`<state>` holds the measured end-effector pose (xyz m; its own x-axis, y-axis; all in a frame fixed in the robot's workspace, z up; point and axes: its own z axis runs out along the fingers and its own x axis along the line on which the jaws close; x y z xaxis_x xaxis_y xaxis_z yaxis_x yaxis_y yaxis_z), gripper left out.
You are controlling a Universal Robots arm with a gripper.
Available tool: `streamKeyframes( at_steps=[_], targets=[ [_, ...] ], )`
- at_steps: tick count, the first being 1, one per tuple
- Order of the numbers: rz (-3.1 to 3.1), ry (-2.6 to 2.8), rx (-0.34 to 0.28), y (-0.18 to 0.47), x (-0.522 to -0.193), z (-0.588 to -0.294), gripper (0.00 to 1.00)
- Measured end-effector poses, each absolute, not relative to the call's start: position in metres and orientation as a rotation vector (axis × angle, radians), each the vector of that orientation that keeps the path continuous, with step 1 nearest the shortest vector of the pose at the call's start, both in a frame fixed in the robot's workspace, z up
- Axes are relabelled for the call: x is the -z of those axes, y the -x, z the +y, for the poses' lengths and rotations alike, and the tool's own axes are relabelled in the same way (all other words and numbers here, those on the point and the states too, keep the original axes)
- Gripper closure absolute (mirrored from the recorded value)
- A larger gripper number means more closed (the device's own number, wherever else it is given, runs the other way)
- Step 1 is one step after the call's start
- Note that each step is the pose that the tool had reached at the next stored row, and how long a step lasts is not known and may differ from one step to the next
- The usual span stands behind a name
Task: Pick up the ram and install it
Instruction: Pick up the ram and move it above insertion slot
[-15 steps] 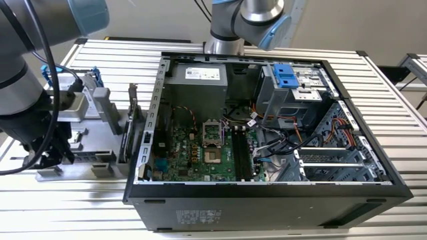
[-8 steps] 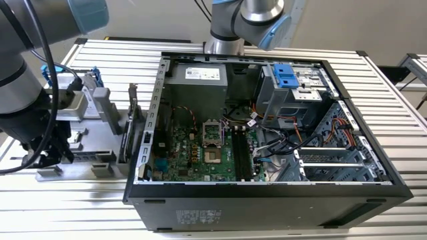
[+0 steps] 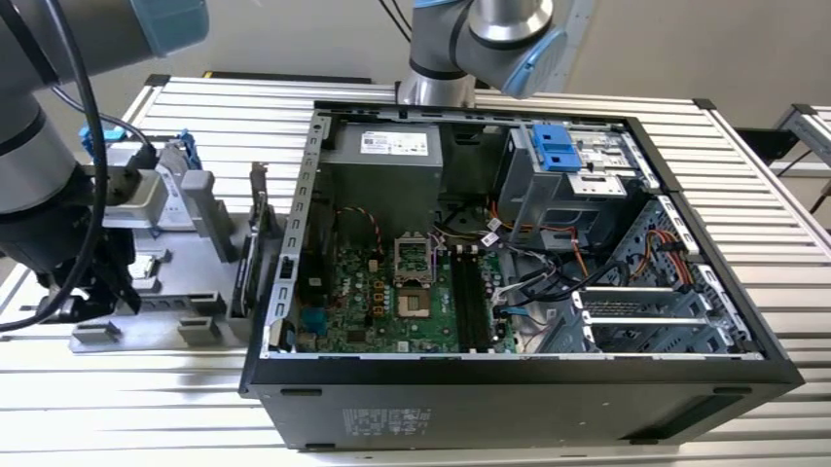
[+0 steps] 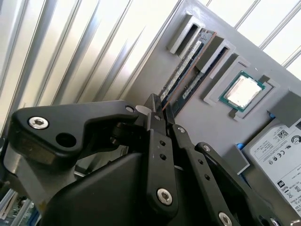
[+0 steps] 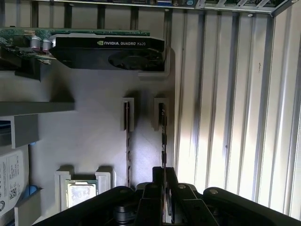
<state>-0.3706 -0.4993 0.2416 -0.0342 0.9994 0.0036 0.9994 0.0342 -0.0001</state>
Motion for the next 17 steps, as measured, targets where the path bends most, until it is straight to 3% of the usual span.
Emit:
streamKeyframes(
  at_steps=[17],
  targets=[
    [-2.256,2.182,0.004,0.371,-0.261,-0.499,1.0]
  ],
)
